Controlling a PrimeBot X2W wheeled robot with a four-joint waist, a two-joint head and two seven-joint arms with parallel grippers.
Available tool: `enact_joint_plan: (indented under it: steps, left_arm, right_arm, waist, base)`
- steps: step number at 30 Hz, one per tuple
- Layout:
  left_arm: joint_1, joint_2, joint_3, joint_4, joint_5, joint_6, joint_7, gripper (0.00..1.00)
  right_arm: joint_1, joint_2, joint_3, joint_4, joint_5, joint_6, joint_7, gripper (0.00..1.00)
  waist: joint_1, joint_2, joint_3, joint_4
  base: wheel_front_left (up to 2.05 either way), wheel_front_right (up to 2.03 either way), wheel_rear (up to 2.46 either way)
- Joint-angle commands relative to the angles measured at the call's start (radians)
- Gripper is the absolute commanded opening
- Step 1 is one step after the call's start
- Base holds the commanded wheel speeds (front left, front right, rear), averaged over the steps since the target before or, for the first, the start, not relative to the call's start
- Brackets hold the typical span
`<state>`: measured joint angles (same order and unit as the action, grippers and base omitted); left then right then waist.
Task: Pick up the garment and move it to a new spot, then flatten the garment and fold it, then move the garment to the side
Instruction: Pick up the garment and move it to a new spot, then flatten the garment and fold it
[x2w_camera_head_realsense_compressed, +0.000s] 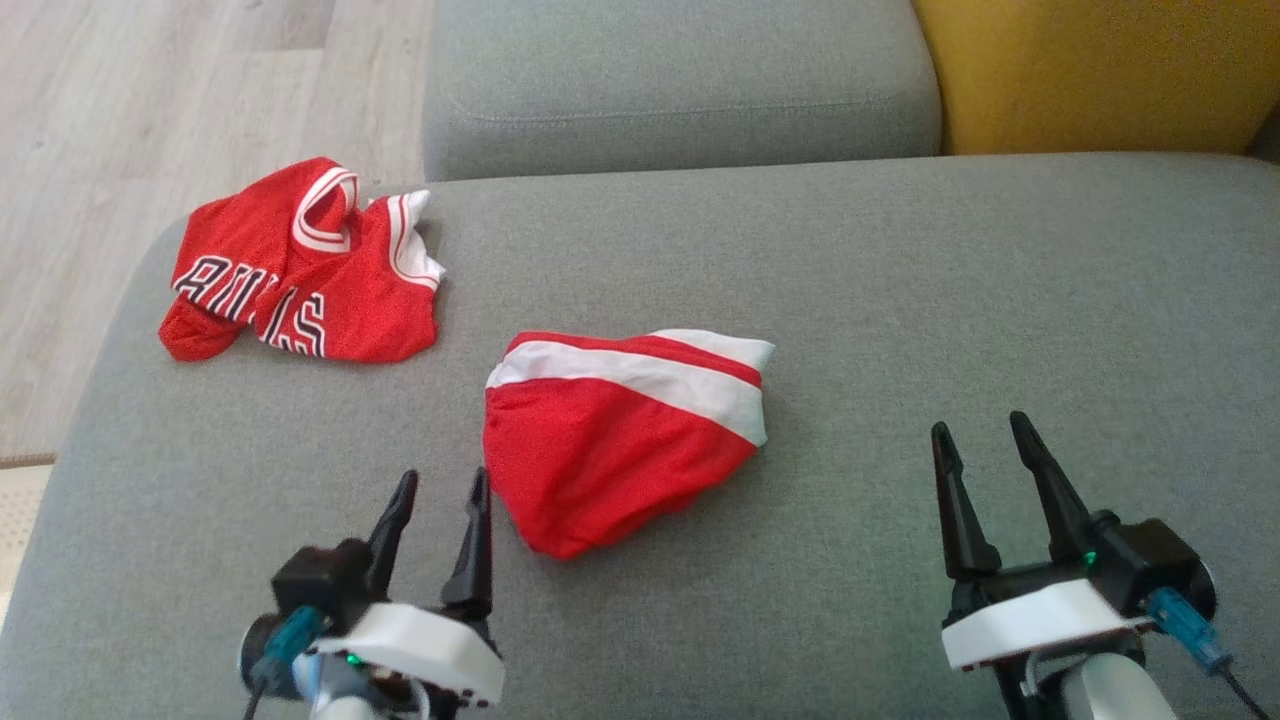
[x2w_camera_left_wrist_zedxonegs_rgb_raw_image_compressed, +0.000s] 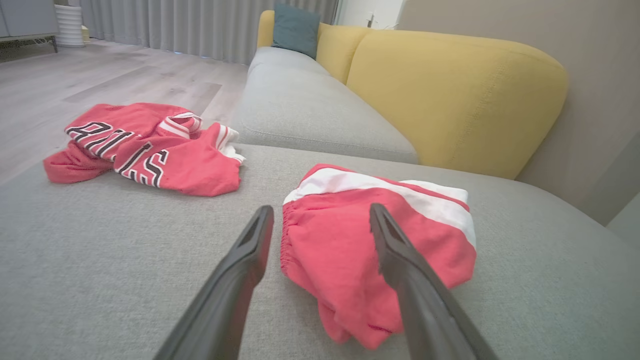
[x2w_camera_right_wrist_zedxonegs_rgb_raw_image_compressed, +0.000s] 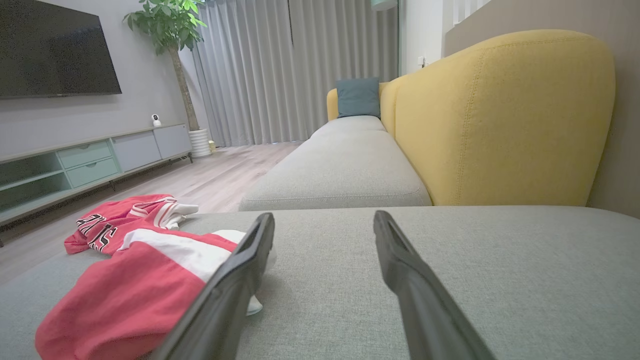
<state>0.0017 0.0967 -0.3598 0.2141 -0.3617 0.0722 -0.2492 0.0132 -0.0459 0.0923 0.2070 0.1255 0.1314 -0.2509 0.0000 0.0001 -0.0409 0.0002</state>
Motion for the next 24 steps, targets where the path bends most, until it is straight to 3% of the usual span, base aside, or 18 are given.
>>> enact_joint_plan:
  steps: [1,24]
  left_arm:
    - [-0.016,0.009,0.05,-0.042,0.009,0.006,-0.012,1.0]
    - [0.046,-0.029,0.126,-0.062,0.046,-0.019,-0.013,1.0]
  right_arm:
    - [-0.016,-0.004,0.019,-0.028,0.011,-0.001,-0.011,1.0]
    - [0.006,-0.004,0.011,0.004,0.048,-0.001,-0.011,1.0]
  waist:
    - [0.0,-0.0001,-0.006,0.004]
    - [0.0,-0.0001,-0.014,0.019]
  base:
    - [0.0,0.0,0.0]
    - [0.0,0.0,0.0]
